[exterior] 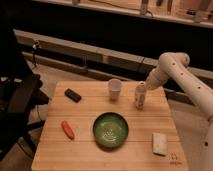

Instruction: Knock the bottle over

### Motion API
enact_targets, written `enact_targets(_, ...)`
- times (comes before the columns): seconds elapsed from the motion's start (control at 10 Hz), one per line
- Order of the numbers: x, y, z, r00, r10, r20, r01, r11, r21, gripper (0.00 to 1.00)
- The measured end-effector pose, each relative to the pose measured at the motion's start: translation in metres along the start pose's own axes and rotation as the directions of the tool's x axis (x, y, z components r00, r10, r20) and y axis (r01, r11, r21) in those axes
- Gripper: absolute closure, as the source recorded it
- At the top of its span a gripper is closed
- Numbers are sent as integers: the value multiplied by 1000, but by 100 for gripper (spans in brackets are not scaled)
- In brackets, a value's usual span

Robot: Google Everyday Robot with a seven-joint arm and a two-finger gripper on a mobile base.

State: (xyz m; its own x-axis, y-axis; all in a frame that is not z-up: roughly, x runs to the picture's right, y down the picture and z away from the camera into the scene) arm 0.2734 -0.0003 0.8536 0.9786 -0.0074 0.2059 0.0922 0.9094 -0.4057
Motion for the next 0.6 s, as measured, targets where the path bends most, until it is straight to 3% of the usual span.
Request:
enact_targets(0.3,5,3,-2,1000,-12,7,12,1000,1,100)
enact_targets(0.6,-12,-2,5,1000,-26,18,26,1000,-3,100)
